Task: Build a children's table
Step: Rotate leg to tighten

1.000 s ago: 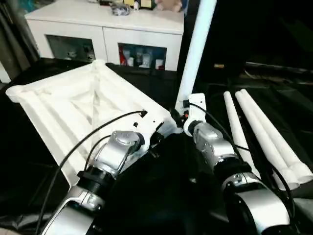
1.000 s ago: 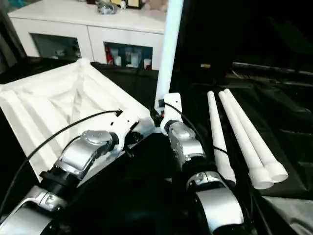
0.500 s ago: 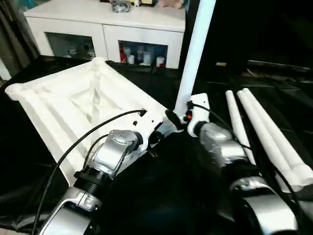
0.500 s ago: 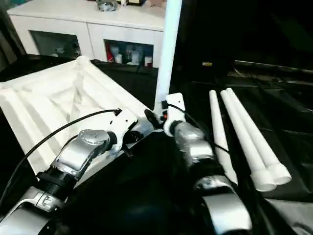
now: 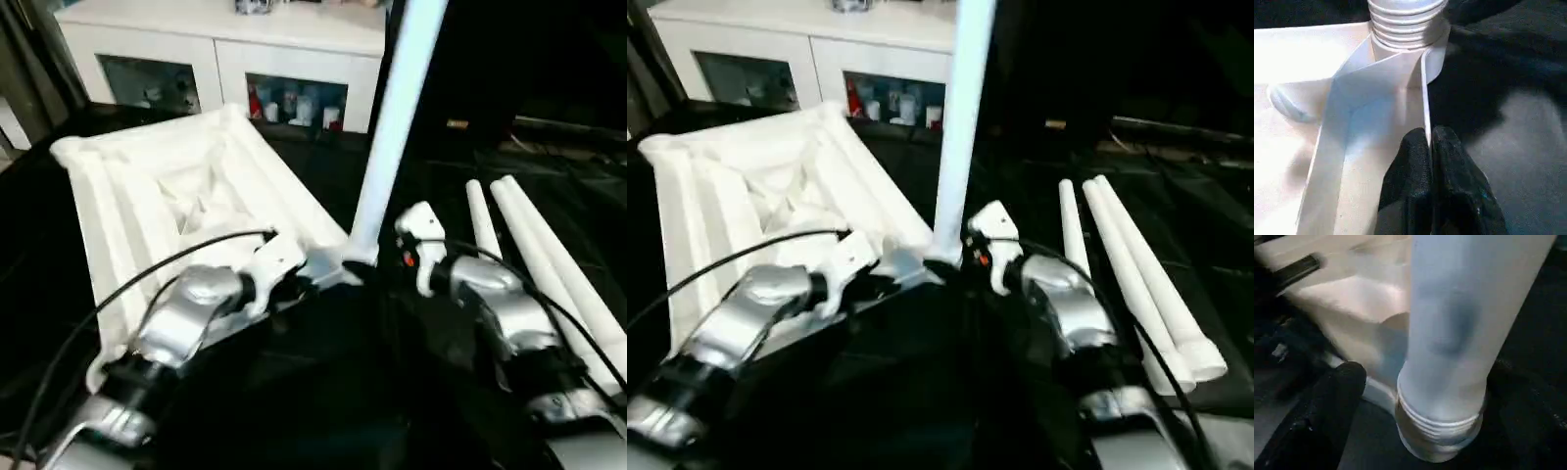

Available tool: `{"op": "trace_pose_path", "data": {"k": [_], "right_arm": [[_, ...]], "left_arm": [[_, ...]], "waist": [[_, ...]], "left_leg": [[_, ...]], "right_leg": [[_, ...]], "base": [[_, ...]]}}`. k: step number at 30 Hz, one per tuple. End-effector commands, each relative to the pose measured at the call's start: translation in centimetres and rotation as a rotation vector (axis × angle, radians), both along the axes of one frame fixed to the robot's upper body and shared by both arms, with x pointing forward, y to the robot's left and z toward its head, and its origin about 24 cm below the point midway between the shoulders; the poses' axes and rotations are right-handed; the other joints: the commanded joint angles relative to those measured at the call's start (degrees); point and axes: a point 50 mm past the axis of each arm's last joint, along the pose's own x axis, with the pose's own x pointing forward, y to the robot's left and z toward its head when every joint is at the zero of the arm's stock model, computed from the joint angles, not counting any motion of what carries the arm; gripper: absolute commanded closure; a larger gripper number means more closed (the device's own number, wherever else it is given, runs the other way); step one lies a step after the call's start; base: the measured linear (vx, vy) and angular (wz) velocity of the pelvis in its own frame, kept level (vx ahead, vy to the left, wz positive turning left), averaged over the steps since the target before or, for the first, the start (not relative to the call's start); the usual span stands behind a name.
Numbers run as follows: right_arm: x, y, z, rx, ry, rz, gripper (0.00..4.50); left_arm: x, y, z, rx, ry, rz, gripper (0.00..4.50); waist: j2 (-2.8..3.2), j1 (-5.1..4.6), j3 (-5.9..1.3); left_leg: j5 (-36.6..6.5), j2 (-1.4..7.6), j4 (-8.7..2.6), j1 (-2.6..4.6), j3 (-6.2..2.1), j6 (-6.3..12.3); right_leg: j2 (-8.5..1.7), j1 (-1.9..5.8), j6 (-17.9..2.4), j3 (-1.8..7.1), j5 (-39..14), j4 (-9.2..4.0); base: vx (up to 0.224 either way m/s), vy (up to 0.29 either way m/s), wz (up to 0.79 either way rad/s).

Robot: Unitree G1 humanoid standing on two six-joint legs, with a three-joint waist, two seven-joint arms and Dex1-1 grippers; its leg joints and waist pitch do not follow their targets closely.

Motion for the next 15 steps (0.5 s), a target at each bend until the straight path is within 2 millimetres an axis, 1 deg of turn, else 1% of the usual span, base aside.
{"op": "trace_pose_path", "data": {"k": [1, 2, 4, 5, 9, 11, 13, 14, 15], "right_arm": [[-0.8, 0.7, 0.0, 0.002, 0.023, 0.092, 0.25], [-1.0, 0.5, 0.0, -0.003, 0.022, 0.106, 0.25], [-1.2, 0.3, 0.0, -0.017, 0.025, 0.123, 0.25], [-1.4, 0.2, -0.2, -0.032, 0.027, 0.129, 0.25], [-1.5, 0.2, -0.5, -0.05, 0.034, 0.133, 0.25], [-1.5, 0.3, -0.6, -0.051, 0.041, 0.134, 0.5], [-1.6, 0.4, -0.7, -0.049, 0.05, 0.138, 0.5], [-1.7, 0.4, -0.8, -0.049, 0.055, 0.14, 0.75], [-1.7, 0.4, -0.8, -0.049, 0.057, 0.141, 0.87]], "left_arm": [[-0.6, -1.5, 1.6, -0.08, -0.05, -0.135, 4.5], [-0.7, -1.2, 1.6, -0.086, -0.044, -0.137, 4.5], [-1.0, -1.0, 1.8, -0.097, -0.039, -0.156, 4.5], [-1.2, -0.9, 1.9, -0.106, -0.038, -0.171, 4.5], [-1.5, -0.9, 2.0, -0.116, -0.037, -0.192, 4.5], [-1.6, -0.9, 2.1, -0.118, -0.035, -0.199, 4.5], [-1.6, -0.9, 2.1, -0.121, -0.034, -0.202, 4.5], [-1.6, -0.9, 2.1, -0.123, -0.033, -0.203, 4.5], [-1.6, -0.9, 2.1, -0.123, -0.033, -0.204, 4.5]], "waist": [[0.24, 0.03, -3.09], [0.39, 0.1, -3.09], [0.31, 0.15, -3.14], [0.43, 0.25, -3.17], [0.22, 0.23, -3.36], [0.26, 0.28, -3.44], [0.2, 0.33, -3.47], [0.22, 0.33, -3.46], [0.19, 0.31, -3.47]], "left_leg": [[-8.9, 2.22, -3.14, 0.66, -0.16, 3.6], [-8.9, 2.31, -3.14, 0.8, -0.11, 3.33], [-8.2, 2.26, -3.08, 0.76, -0.05, 3.08], [-7.9, 2.24, -3.02, 0.72, -0.1, 2.88], [-6.4, 2.06, -2.79, 0.54, -0.05, 3.09], [-5.6, 2.06, -2.68, 0.53, -0.04, 3.39], [-5.3, 2.02, -2.62, 0.53, -0.02, 3.55], [-5.2, 2.02, -2.63, 0.52, -0.05, 3.6], [-5.2, 2.0, -2.6, 0.48, -0.05, 3.63]], "right_leg": [[-4.41, 3.44, -12.1, 2.96, -3.7, -3.77], [-4.42, 3.26, -12.1, 3.02, -4.1, -3.76], [-4.32, 3.22, -12.3, 3.01, -3.4, -3.6], [-4.34, 3.32, -12.4, 2.99, -3.1, -3.49], [-4.31, 3.51, -12.7, 2.97, -0.7, -3.14], [-4.31, 3.56, -12.9, 2.95, 0.3, -3.01], [-4.26, 3.6, -12.9, 2.94, 0.8, -2.96], [-4.24, 3.6, -12.9, 2.91, 1.0, -2.89], [-4.23, 3.63, -12.9, 2.91, 1.0, -2.88]], "base": [[0.0, 0.0, 0.0], [0.0, 0.0, 0.0], [0.0, 0.0, 0.0], [0.0, 0.0, 0.0], [0.0, 0.0, 0.0], [0.0, 0.0, 0.0], [0.0, 0.0, 0.0], [0.0, 0.0, 0.0], [0.0, 0.0, 0.0]]}}
